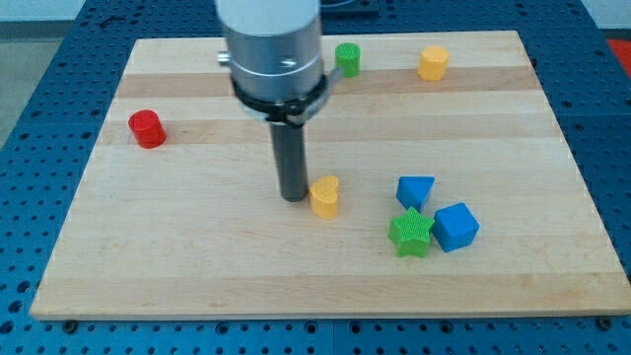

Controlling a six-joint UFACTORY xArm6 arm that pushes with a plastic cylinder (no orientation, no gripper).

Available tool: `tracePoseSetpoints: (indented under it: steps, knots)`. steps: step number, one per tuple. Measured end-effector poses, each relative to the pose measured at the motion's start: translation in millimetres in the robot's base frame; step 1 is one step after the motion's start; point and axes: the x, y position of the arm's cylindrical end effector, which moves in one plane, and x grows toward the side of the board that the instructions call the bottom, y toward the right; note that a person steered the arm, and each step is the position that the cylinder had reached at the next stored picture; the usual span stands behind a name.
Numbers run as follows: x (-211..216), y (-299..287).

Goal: Push yellow hexagon towards bottom center

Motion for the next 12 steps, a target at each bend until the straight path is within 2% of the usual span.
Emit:
tracePoseSetpoints:
  steps: [1,3,4,5,6,8,10,11,12]
  knots:
    - [8,35]
    - [33,66]
    - [32,27]
    - [2,-32]
    - [-50,14]
    - [-126,171]
    - [-216,259]
    - [-258,183]
    - [-232,143]
